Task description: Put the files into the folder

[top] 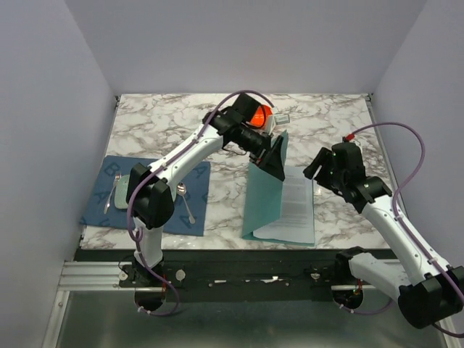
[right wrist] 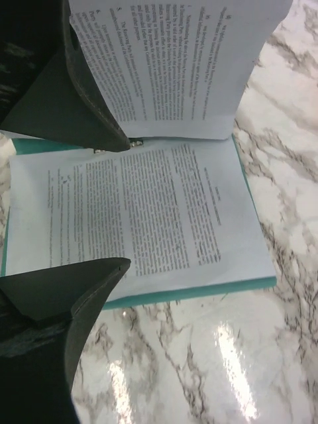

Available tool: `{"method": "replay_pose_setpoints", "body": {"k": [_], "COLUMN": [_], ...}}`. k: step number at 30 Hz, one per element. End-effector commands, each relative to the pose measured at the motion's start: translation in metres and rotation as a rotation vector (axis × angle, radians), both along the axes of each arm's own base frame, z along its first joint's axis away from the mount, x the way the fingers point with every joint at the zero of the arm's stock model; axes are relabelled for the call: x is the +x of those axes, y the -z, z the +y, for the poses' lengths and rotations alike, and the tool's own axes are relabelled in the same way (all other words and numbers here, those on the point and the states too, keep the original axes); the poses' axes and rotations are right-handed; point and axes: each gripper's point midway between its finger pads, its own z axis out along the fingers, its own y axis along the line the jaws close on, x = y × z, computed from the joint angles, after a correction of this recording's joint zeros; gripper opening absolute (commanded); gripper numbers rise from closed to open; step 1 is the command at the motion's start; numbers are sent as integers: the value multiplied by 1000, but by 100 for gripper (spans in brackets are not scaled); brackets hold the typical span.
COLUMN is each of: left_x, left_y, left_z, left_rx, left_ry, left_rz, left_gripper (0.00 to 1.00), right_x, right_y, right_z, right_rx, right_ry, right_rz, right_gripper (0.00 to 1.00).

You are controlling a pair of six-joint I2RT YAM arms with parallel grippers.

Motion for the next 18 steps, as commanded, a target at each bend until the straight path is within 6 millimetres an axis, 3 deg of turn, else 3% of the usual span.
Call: {"method": "replay_pose_setpoints", "body": {"k": [1,3,5,6,8,10,14,15,18], "left_x": [2,5,27,34,60,63,84,84,94], "left_y": [-5,-13,-7,-15,-10,-6,29,46,79], "left_z": [-32,-35,-31,-25,-9,5,48,61,95], "left_rx": [35,39,111,125,212,248,399,440,543], "left_ry": [-34,-38,-131,-160,-262,-276,-354,-368,-420], "left_rz": [-52,-102,-240,-296,-432,-503,-586,-571,-550], "left_gripper": [99,99,99,99,99,99,99,99,99], "right_x": [-13,-12,-9,-8,-6,-4,-3,-3,0], "right_y": [11,7,-1,-2,-10,-20,-26,-24,-7], "right_z": [-32,-35,-39,-43,-49,-55,-59,-59,-49], "right_rx": [-117,-128,-140,-158,-175,-202,-228,-226,-203], "right_ry": [104,113,131,145,167,185,190,188,147], "right_rz": [72,57,41,43,36,24,22,26,65], "right_gripper": [75,76,77,77,77,77,77,77,77]}}
